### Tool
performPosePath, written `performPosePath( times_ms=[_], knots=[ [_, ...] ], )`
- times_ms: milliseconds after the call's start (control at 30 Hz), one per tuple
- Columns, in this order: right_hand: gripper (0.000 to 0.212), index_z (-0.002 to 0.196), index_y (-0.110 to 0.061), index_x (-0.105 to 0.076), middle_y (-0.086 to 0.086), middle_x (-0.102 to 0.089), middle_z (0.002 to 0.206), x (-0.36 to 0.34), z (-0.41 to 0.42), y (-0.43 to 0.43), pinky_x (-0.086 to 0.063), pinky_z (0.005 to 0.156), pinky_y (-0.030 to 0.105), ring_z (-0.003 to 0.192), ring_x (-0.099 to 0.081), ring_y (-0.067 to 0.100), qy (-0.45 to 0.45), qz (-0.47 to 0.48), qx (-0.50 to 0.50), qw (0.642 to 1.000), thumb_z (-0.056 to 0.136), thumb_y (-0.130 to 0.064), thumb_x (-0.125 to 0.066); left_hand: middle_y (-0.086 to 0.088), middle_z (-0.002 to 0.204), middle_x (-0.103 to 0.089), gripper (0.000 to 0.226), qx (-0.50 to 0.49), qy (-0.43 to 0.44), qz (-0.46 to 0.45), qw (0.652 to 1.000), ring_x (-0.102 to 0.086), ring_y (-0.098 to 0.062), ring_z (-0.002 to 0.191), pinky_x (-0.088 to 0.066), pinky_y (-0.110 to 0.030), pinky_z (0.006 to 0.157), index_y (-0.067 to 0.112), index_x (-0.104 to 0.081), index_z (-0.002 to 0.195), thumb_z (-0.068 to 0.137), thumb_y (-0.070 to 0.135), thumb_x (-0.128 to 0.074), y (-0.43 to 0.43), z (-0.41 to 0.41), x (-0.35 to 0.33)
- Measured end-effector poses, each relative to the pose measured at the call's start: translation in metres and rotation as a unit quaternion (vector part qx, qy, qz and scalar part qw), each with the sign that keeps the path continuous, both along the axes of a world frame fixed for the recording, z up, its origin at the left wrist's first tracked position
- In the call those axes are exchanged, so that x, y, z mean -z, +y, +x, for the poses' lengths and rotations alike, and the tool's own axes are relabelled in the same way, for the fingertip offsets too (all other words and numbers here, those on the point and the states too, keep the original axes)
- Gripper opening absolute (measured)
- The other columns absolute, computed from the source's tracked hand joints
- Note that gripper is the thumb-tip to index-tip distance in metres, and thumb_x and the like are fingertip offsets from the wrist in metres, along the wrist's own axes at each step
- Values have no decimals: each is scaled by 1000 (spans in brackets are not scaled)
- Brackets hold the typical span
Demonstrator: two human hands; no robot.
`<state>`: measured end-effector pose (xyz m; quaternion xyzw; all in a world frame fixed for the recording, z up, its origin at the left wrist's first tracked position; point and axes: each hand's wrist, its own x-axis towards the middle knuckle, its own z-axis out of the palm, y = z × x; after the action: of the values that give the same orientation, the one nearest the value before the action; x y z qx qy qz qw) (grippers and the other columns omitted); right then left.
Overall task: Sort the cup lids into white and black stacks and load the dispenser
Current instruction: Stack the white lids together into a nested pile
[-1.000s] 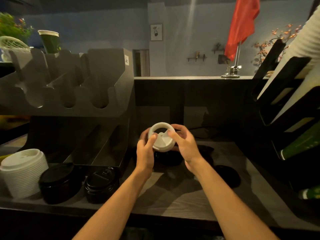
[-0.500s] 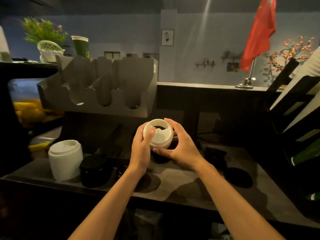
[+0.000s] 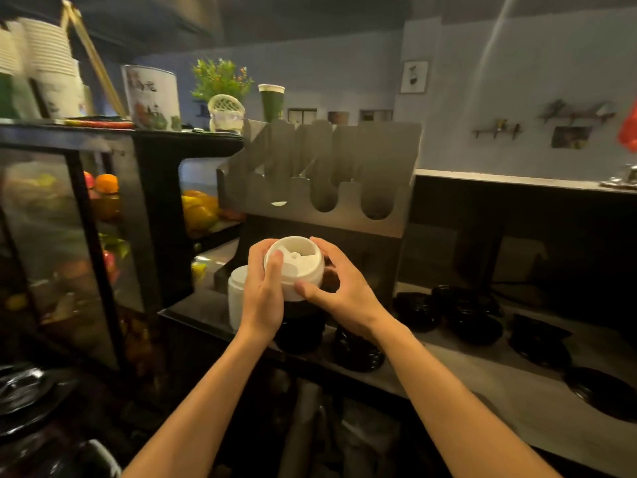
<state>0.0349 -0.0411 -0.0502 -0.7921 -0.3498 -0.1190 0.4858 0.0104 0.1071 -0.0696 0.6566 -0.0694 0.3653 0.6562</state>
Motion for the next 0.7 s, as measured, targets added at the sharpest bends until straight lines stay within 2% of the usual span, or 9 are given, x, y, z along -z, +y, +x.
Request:
performPosePath(
  times_ms=[100,167,233,300,400,500,567,633,700],
  knots=[
    [80,147,-45,-33,-18,-43,148,2,6,22,-42,112,34,132,-44,4,9,-12,-14,1000,80,-56,-77,4,106,-59,27,-25,14,9,1000,-62,3,91,-52,-14,70,23,-53,115,98,43,-46,23,0,-3],
    [78,144,-43,-36,-18,-44,144,4,11,35,-46,110,35,127,-48,3,18,-12,-19,1000,80,-53,-79,4,103,-58,10,-36,32,14,999,-61,-5,91,-50,-11,68,27,-52,109,107,32,-44,36,3,-5],
    [77,140,-42,-38,-20,-49,137,2,16,47,-50,106,38,122,-51,4,26,-18,-15,999,78,-55,-80,2,103,-60,14,-40,50,15,998,-61,-12,94,-50,-14,69,27,-53,107,109,31,-40,47,7,-6],
    [75,138,-43,-38,-22,-51,132,-3,20,56,-50,105,40,121,-51,5,29,-36,-10,999,77,-59,-79,0,106,-61,25,-39,67,9,997,-62,-14,97,-51,-21,73,29,-55,107,101,47,-38,56,11,-9],
    [82,146,-41,-33,-15,-50,143,-12,26,67,-47,108,43,127,-49,9,29,-57,4,998,79,-64,-74,-3,110,-65,49,-56,101,25,993,-64,-17,102,-56,-33,82,26,-59,115,91,59,-34,68,20,-15],
    [84,151,-37,-32,-10,-47,151,-17,34,75,-44,109,44,135,-46,14,17,-75,24,997,82,-67,-68,0,109,-66,39,-61,131,34,989,-65,-19,105,-56,-42,93,33,-62,109,97,60,-37,80,36,-18],
    [81,151,-34,-35,-10,-48,150,-16,41,79,-46,107,43,135,-47,15,22,-84,36,996,83,-68,-66,2,108,-65,29,-54,143,37,988,-64,-18,103,-56,-39,90,36,-60,105,100,58,-42,85,48,-18],
    [83,151,-33,-36,-8,-49,150,-14,47,83,-47,106,43,134,-48,16,31,-94,46,994,83,-69,-64,1,108,-66,27,-54,153,31,986,-64,-17,101,-54,-34,84,31,-60,111,105,51,-44,88,58,-14],
    [85,152,-32,-35,-7,-49,149,-11,53,87,-49,105,45,133,-49,17,40,-110,56,992,82,-72,-63,-3,114,-66,38,-50,175,9,983,-64,-21,106,-55,-39,91,26,-59,126,105,53,-44,94,69,-5]
  ],
)
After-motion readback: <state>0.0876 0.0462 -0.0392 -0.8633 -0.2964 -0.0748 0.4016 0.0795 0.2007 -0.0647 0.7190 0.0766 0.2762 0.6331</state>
